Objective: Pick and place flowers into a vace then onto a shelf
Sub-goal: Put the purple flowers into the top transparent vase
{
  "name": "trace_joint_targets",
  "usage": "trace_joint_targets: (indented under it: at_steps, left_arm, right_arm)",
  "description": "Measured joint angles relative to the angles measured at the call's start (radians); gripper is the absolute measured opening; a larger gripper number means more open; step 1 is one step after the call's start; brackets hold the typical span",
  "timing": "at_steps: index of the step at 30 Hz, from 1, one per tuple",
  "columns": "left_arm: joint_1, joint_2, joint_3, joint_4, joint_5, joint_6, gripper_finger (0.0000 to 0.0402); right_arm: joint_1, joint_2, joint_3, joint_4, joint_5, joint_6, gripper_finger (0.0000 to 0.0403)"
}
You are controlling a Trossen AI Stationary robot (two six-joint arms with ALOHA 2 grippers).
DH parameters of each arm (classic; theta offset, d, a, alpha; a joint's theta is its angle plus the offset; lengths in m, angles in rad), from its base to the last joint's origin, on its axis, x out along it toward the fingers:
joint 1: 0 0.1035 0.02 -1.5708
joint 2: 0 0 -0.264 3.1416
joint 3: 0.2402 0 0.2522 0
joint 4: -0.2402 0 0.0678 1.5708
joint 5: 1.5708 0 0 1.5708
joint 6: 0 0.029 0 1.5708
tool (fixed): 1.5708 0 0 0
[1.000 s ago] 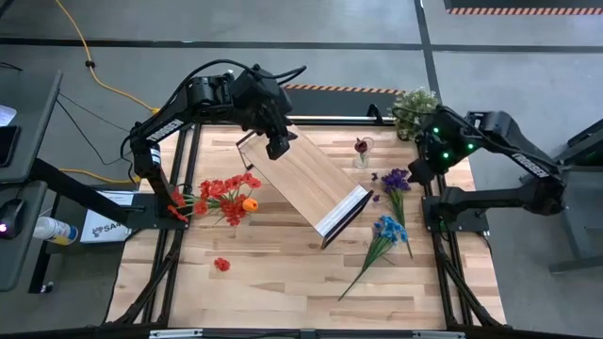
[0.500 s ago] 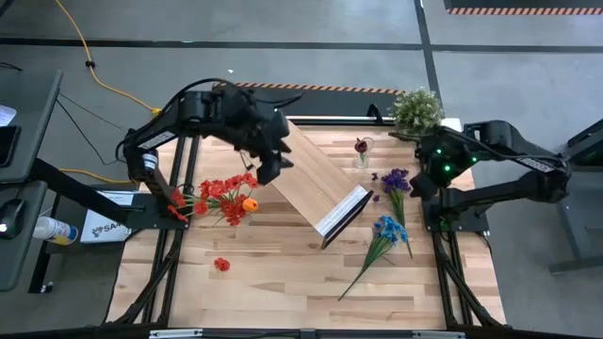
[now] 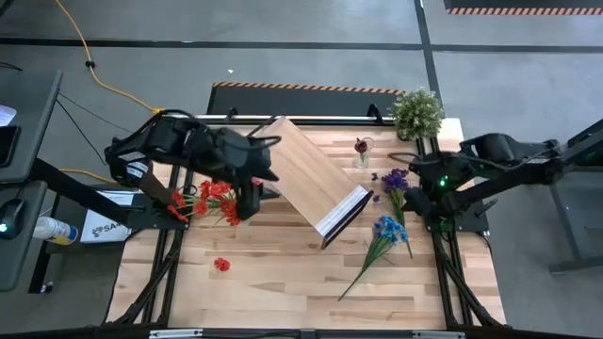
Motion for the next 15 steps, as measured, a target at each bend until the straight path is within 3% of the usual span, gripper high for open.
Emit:
trace_joint_targets:
  at_steps: [8, 15]
  left_arm:
    - [-0.113, 0.0, 0.0, -0.02, -0.01, -0.062, 0.023]
    - [-0.193, -0.006, -0.001, -0.061, -0.045, -0.118, 0.023]
  right_arm:
    - [0.202, 0.083, 0.0, -0.036, 0.17, 0.126, 0.0211]
    - [0.288, 0.186, -0.001, -0.192, 0.373, 0.187, 0.0211]
